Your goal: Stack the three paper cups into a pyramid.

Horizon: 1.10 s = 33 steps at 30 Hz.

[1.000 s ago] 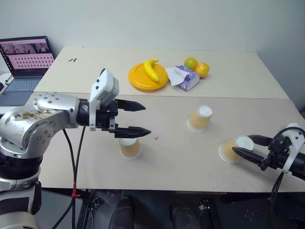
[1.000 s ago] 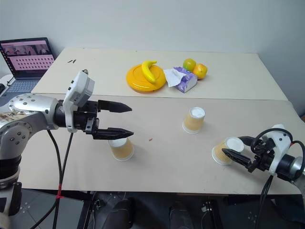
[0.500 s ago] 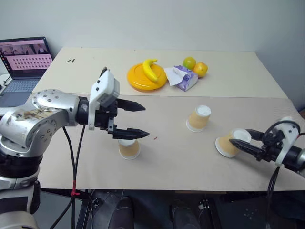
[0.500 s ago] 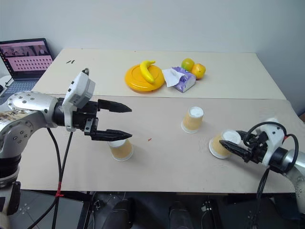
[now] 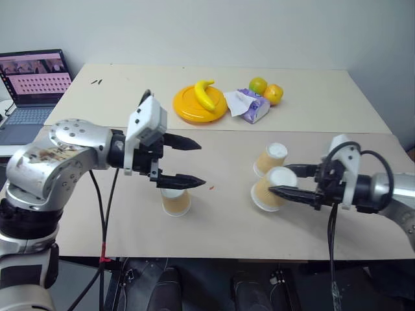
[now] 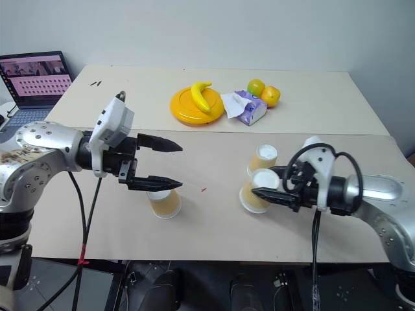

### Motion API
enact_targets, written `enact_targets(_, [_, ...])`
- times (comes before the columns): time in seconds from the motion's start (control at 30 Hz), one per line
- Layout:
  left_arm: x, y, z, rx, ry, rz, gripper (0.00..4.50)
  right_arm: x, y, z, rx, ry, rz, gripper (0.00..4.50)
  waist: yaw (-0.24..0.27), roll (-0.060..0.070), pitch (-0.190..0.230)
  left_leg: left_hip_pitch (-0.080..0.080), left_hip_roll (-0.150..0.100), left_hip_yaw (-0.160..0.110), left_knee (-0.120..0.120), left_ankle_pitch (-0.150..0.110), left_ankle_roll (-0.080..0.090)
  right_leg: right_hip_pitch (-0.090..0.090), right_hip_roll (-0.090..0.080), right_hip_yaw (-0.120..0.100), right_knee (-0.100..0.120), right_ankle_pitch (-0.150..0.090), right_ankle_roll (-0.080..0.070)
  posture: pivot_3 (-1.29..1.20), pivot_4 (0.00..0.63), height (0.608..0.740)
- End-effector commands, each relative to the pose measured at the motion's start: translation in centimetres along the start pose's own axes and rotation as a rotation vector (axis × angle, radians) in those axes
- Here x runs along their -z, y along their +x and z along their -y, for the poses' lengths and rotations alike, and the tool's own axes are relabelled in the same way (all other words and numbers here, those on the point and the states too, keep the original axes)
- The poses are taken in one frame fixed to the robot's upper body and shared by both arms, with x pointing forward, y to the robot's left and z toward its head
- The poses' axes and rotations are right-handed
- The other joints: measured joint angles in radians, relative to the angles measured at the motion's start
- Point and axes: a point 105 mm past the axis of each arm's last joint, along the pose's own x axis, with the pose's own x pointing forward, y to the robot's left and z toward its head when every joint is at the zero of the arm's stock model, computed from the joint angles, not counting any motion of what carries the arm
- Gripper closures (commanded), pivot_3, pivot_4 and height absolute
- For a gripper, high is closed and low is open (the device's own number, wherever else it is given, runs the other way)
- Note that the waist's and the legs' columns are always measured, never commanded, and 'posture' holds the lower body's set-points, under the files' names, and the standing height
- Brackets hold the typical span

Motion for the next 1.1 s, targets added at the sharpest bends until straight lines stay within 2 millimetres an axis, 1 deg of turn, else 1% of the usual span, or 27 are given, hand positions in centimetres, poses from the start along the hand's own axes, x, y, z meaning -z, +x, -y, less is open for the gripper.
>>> enact_targets(0.03, [-0.6, -0.2, 0.4, -0.002, 0.06, -0.004, 0.0, -0.2, 2.5, -0.6, -0.04, -0.029, 0.016, 1.63, -0.007, 0.0, 0.0, 0.0, 0.0, 0.0, 0.0, 0.0, 0.0, 0.0, 0.0, 0.0, 0.0, 0.0, 0.0, 0.0, 0.15, 0.732])
enact_targets(0.17, [-0.2, -0.4, 0.4, -0.024, 0.064, -0.026, 0.0, 0.4, 4.4, -0.3, -0.076, -0.033, -0.003, 1.63, -0.009, 0.0, 0.0, 0.0, 0.0, 0.0, 0.0, 0.0, 0.0, -0.001, 0.0, 0.0, 0.0, 0.0, 0.0, 0.0, 0.15, 0.732])
enact_targets(0.3, [-0.2, -0.4, 0.6, -0.041, 0.063, -0.024, 0.0, 1.2, 5.5, 0.4, -0.09, -0.024, -0.035, 1.63, -0.004, 0.0, 0.0, -0.001, 0.0, 0.0, 0.0, 0.0, 0.0, -0.001, 0.0, 0.0, 0.0, 0.0, 0.0, 0.0, 0.15, 0.732])
enact_targets(0.53, [-0.3, -0.3, 0.9, -0.073, 0.059, -0.008, 0.0, 1.3, 7.4, 0.9, -0.112, -0.041, -0.038, 1.63, -0.009, 0.0, 0.0, 0.0, 0.001, 0.0, 0.0, 0.0, 0.0, -0.001, 0.0, 0.0, 0.001, 0.0, 0.0, 0.0, 0.15, 0.732])
enact_targets(0.6, [-0.3, -0.3, 0.9, -0.078, 0.06, -0.007, 0.0, 1.2, 7.6, 0.8, -0.128, -0.047, -0.033, 0.79, -0.009, 0.0, 0.0, 0.0, 0.001, 0.0, 0.0, 0.0, 0.0, -0.001, 0.001, 0.0, 0.001, 0.0, 0.0, 0.0, 0.15, 0.732])
enact_targets(0.67, [-0.3, -0.3, 0.8, -0.083, 0.06, -0.005, 0.0, 1.0, 7.4, 0.7, -0.141, -0.04, -0.028, 0.28, -0.009, 0.0, 0.0, 0.0, 0.001, 0.0, 0.0, 0.0, 0.0, -0.001, 0.001, 0.0, 0.002, 0.0, 0.0, 0.0, 0.15, 0.732])
enact_targets(0.7, [-0.3, -0.3, 0.8, -0.084, 0.059, -0.004, 0.0, 0.9, 7.3, 0.7, -0.145, -0.041, -0.023, 0.02, -0.008, 0.0, 0.0, 0.0, 0.001, 0.0, 0.0, 0.0, 0.0, -0.001, 0.001, 0.0, 0.002, 0.0, 0.0, 0.0, 0.15, 0.732])
enact_targets(0.77, [-0.2, -0.2, 0.8, -0.084, 0.06, -0.003, 0.0, 0.5, 6.9, 0.7, -0.146, -0.047, -0.013, 0.02, -0.006, 0.0, 0.0, 0.0, 0.001, 0.0, 0.0, 0.0, 0.0, -0.001, 0.001, 0.0, 0.001, 0.0, 0.0, 0.0, 0.15, 0.732])
enact_targets(0.8, [-0.2, -0.1, 0.7, -0.083, 0.06, 0.0, 0.0, -0.2, 6.3, 0.6, -0.153, -0.054, 0.006, 0.02, -0.006, 0.0, 0.0, 0.0, 0.001, 0.0, 0.0, 0.0, 0.0, -0.001, 0.001, 0.0, 0.001, 0.0, 0.0, 0.0, 0.15, 0.732])
enact_targets(0.87, [-0.3, 0.1, 0.6, -0.075, 0.062, 0.009, 0.0, -1.9, 4.6, 0.6, -0.16, -0.077, 0.055, 0.02, -0.002, 0.0, 0.0, 0.0, 0.001, 0.0, 0.0, 0.0, 0.0, -0.001, 0.001, 0.0, 0.001, 0.0, 0.0, 0.0, 0.15, 0.732])
enact_targets(0.97, [-0.4, 0.4, 0.4, -0.063, 0.064, 0.017, 0.0, -3.8, 2.1, 1.8, -0.102, -0.091, 0.103, 0.02, 0.002, 0.0, 0.0, -0.001, 0.001, 0.0, 0.0, 0.0, 0.0, -0.001, 0.001, 0.0, 0.001, 0.0, 0.0, 0.0, 0.15, 0.732])
enact_targets(1.0, [-0.4, 0.5, 0.3, -0.059, 0.066, 0.019, 0.0, -4.3, 0.5, 2.7, -0.057, -0.095, 0.105, 0.02, 0.002, 0.0, 0.0, 0.0, 0.001, 0.0, 0.0, 0.0, 0.0, -0.001, 0.001, 0.0, 0.001, 0.0, 0.0, 0.0, 0.15, 0.732])
enact_targets(1.07, [-0.5, 0.7, 0.2, -0.053, 0.07, 0.022, 0.0, -4.7, -1.6, 3.7, 0.005, -0.101, 0.1, 0.02, 0.01, 0.0, 0.0, 0.0, 0.0, 0.0, 0.0, 0.0, 0.0, -0.001, 0.0, 0.0, 0.001, 0.0, 0.0, 0.0, 0.15, 0.732])
enact_targets(1.1, [-0.5, 0.7, 0.1, -0.051, 0.073, 0.023, 0.0, -4.7, -2.4, 4.2, 0.035, -0.105, 0.093, 0.02, 0.011, 0.0, 0.0, 0.0, 0.0, 0.0, 0.0, 0.0, 0.0, -0.001, 0.0, 0.0, 0.001, 0.0, 0.0, 0.0, 0.15, 0.732])
